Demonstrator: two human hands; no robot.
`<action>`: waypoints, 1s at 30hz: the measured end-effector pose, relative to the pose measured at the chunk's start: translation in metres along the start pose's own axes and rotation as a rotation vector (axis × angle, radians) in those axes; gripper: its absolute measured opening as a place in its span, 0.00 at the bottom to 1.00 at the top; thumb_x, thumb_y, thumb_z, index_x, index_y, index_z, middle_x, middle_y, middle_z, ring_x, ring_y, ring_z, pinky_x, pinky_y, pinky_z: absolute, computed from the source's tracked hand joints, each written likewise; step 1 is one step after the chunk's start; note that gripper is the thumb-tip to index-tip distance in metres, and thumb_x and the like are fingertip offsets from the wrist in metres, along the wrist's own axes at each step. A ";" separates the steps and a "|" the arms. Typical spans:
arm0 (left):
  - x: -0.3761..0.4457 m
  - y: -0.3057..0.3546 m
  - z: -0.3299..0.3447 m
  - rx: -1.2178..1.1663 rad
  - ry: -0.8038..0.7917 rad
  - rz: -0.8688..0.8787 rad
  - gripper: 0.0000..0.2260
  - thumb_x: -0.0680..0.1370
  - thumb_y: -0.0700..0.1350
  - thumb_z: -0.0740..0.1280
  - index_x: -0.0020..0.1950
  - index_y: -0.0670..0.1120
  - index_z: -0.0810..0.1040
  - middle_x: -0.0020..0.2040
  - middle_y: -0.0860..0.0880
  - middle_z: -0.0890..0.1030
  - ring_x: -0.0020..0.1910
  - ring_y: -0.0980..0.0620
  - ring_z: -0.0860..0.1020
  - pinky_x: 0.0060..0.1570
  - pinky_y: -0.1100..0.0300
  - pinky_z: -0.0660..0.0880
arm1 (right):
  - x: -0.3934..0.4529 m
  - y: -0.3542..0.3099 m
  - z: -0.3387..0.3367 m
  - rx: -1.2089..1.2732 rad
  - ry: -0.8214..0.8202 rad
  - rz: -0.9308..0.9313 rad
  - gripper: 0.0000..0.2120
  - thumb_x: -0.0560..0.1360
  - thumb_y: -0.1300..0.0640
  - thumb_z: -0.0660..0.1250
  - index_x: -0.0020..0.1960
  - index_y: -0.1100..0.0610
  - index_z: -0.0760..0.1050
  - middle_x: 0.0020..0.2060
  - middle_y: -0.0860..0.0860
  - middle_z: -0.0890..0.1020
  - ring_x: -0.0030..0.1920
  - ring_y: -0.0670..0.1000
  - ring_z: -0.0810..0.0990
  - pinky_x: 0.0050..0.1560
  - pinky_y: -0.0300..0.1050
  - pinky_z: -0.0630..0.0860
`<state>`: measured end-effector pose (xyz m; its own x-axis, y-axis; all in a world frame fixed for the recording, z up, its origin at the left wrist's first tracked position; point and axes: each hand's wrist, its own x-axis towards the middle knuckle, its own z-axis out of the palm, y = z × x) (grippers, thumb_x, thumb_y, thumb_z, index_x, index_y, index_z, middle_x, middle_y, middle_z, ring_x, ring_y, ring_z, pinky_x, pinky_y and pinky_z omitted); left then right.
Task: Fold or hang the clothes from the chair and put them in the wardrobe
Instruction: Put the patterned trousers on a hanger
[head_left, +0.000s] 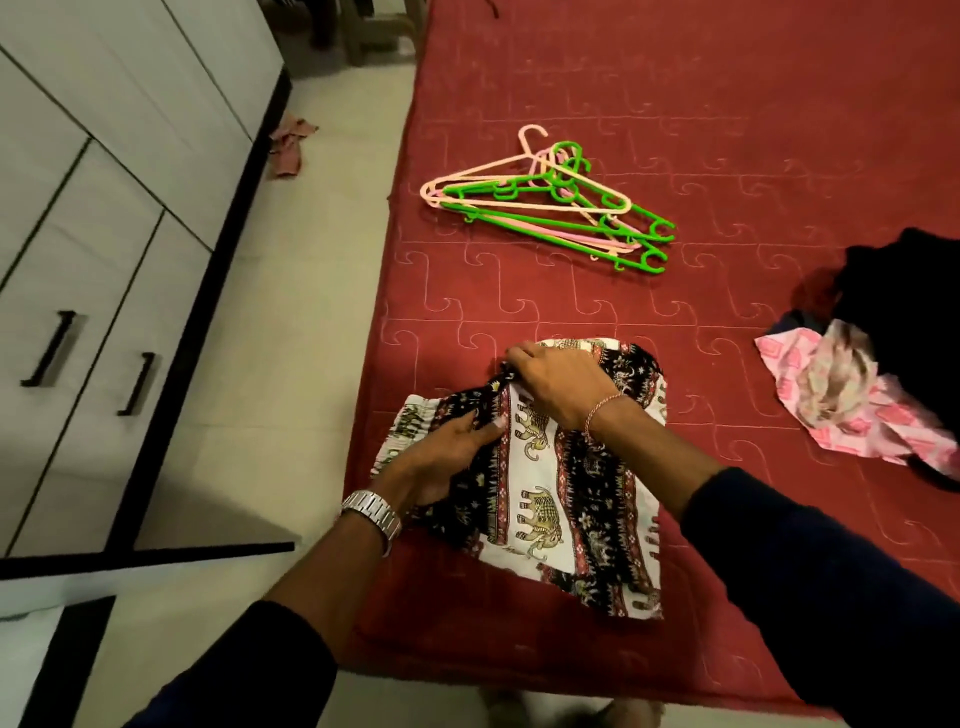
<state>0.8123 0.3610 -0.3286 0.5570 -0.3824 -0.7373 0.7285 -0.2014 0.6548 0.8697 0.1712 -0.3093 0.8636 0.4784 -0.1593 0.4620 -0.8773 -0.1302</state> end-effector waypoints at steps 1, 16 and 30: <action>-0.004 -0.009 -0.005 0.045 -0.019 -0.020 0.21 0.77 0.55 0.71 0.67 0.48 0.76 0.62 0.47 0.82 0.64 0.43 0.78 0.66 0.41 0.72 | 0.006 -0.005 0.004 0.044 -0.006 -0.029 0.16 0.83 0.51 0.60 0.68 0.57 0.69 0.54 0.51 0.78 0.43 0.50 0.79 0.45 0.48 0.82; -0.035 -0.067 -0.107 0.425 0.077 -0.006 0.17 0.78 0.47 0.73 0.66 0.47 0.78 0.59 0.50 0.84 0.58 0.51 0.81 0.64 0.49 0.76 | 0.081 -0.083 0.041 0.062 0.005 -0.030 0.20 0.79 0.51 0.68 0.66 0.56 0.68 0.53 0.55 0.71 0.42 0.51 0.73 0.46 0.50 0.83; -0.030 -0.061 -0.136 0.663 0.067 -0.314 0.40 0.71 0.75 0.57 0.66 0.43 0.77 0.58 0.45 0.82 0.51 0.48 0.82 0.48 0.55 0.80 | 0.076 -0.064 0.072 0.324 -0.067 -0.057 0.33 0.80 0.64 0.64 0.81 0.57 0.53 0.80 0.60 0.49 0.60 0.61 0.79 0.54 0.51 0.83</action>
<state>0.8050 0.5078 -0.3690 0.4008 -0.1654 -0.9011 0.4754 -0.8032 0.3590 0.8907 0.2668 -0.3839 0.8179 0.5375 -0.2054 0.4118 -0.7961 -0.4434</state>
